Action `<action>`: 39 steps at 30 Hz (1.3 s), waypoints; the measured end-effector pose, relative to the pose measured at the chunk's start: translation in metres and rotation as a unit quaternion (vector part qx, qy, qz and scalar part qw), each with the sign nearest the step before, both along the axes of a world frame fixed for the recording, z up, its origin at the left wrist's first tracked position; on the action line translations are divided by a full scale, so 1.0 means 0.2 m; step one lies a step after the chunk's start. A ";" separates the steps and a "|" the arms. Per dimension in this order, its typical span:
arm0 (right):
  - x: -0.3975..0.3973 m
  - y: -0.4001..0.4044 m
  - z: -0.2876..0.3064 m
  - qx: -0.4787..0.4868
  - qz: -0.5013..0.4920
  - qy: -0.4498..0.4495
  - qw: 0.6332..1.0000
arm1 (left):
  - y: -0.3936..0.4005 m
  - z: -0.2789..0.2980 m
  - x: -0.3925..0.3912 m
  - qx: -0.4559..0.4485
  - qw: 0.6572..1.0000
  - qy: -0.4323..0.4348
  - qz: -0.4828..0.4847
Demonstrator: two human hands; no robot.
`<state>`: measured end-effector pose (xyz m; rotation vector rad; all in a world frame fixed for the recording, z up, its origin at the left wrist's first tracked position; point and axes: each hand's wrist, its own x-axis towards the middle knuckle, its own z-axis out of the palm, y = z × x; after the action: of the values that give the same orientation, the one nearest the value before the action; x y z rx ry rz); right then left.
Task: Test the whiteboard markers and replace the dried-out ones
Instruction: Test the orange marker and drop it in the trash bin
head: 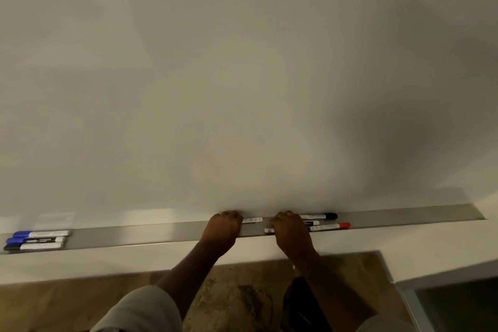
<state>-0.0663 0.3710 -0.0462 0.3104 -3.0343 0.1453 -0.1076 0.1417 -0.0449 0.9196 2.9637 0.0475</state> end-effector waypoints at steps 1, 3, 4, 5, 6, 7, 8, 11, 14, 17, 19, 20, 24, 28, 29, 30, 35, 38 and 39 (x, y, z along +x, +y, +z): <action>-0.02 0.00 -0.01 0.002 0.007 -0.001 1.000 | 0.01 0.00 -0.01 -0.005 1.000 0.005 -0.006; -0.05 -0.01 -0.02 0.006 0.024 0.007 1.000 | 0.02 0.00 -0.01 -0.013 1.000 0.023 -0.017; -0.06 -0.01 -0.03 0.005 0.034 0.010 0.999 | 0.02 0.00 -0.01 -0.016 0.999 0.036 -0.021; -0.07 -0.03 -0.03 0.005 0.043 0.012 0.999 | 0.03 -0.01 -0.02 -0.018 0.999 0.045 -0.024; -0.07 -0.04 -0.03 0.008 0.051 0.014 0.999 | 0.03 -0.02 -0.02 -0.019 0.998 0.049 -0.025; -0.08 -0.06 -0.03 0.012 0.057 0.018 0.998 | 0.02 -0.03 -0.02 -0.018 0.998 0.053 -0.026; -0.09 -0.08 -0.02 0.015 0.062 0.021 0.998 | 0.02 -0.04 -0.02 -0.016 0.998 0.058 -0.028; -0.10 -0.15 -0.01 0.024 0.067 0.019 0.997 | 0.01 -0.06 -0.02 -0.013 0.997 0.062 -0.035; -0.11 -0.22 -0.02 0.040 0.051 -0.003 0.998 | 0.01 -0.07 -0.02 -0.019 0.997 0.065 -0.037; -0.12 -0.26 -0.03 0.048 0.043 -0.010 0.998 | 0.02 -0.07 -0.02 -0.027 0.997 0.064 -0.043; -0.13 -0.28 -0.02 0.055 0.047 -0.012 0.997 | 0.01 -0.08 -0.02 -0.031 0.996 0.065 -0.050; -0.13 -0.28 -0.01 0.063 0.052 -0.014 0.997 | 0.00 -0.09 -0.03 -0.031 0.996 0.063 -0.054; -0.14 -0.28 0.07 0.064 0.070 -0.003 0.995 | -0.04 -0.05 -0.03 0.018 0.997 0.060 -0.049; -0.08 -0.21 0.23 -0.003 0.085 0.009 0.996 | -0.10 0.11 0.01 0.159 0.984 0.073 -0.031; -0.07 -0.19 0.29 -0.039 0.090 0.016 0.995 | -0.12 0.17 0.03 0.201 0.976 0.074 -0.031; -0.05 -0.17 0.37 -0.073 0.093 0.024 0.993 | -0.14 0.24 0.05 0.248 0.966 0.070 -0.026; 0.06 -0.16 0.86 -0.297 0.029 0.019 0.954 | -0.21 0.72 0.12 0.518 0.853 -0.041 0.059; 0.17 -0.22 1.16 -0.486 -0.038 0.049 0.872 | -0.20 1.04 0.16 0.632 0.767 -0.080 0.068; 0.20 -0.24 1.25 -0.541 -0.053 0.060 0.837 | -0.20 1.14 0.18 0.658 0.746 -0.086 0.059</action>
<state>-0.0273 0.3222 0.2032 0.0339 -2.3160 1.6303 -0.0718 0.1022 0.1831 0.5919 2.4100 2.2381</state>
